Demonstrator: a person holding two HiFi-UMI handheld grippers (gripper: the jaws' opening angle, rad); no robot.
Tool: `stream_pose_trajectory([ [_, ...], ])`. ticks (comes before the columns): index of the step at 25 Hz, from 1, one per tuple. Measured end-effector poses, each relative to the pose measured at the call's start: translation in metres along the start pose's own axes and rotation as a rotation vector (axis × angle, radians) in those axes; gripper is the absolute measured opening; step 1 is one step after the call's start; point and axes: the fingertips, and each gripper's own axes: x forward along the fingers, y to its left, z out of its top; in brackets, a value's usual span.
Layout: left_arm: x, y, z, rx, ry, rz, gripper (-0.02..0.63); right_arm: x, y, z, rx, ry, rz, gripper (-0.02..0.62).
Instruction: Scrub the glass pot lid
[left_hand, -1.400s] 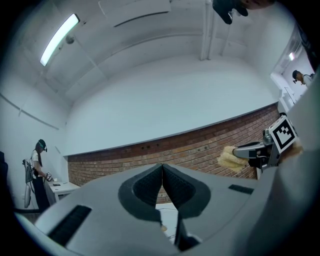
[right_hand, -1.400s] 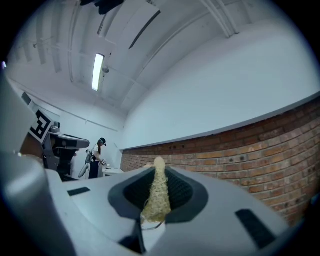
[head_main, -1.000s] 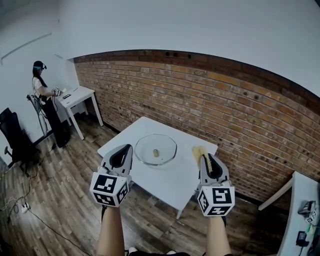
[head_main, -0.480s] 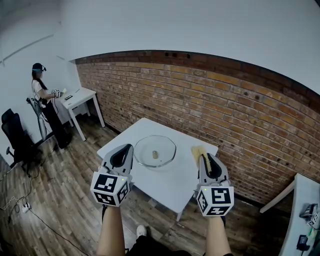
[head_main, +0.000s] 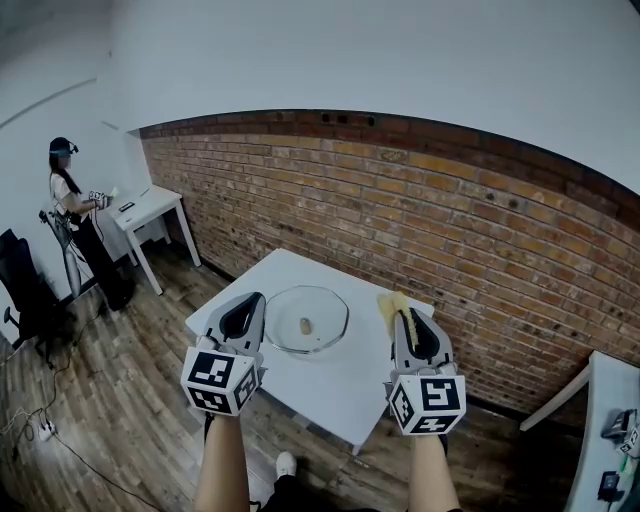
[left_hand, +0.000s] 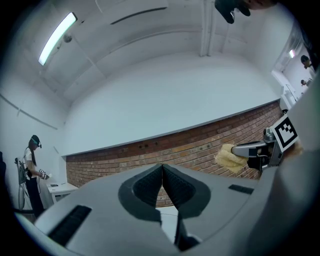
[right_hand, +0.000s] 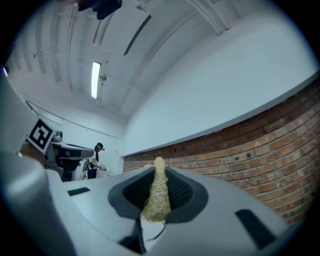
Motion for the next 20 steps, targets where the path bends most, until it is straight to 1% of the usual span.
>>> stream_pose_trajectory([
  [3,0.015,0.013,-0.011,-0.004,0.006,-0.007,0.011,0.019,0.004,-0.007,0.000,0.005,-0.002,0.058],
  [8,0.043,0.040,-0.036,-0.038,0.030,-0.012,0.011,0.056,0.010,-0.027,-0.001,0.034,-0.010,0.058],
  [20,0.130,0.115,-0.081,-0.087,0.060,-0.058,0.011,0.162,0.020,-0.059,-0.014,0.078,-0.056,0.058],
])
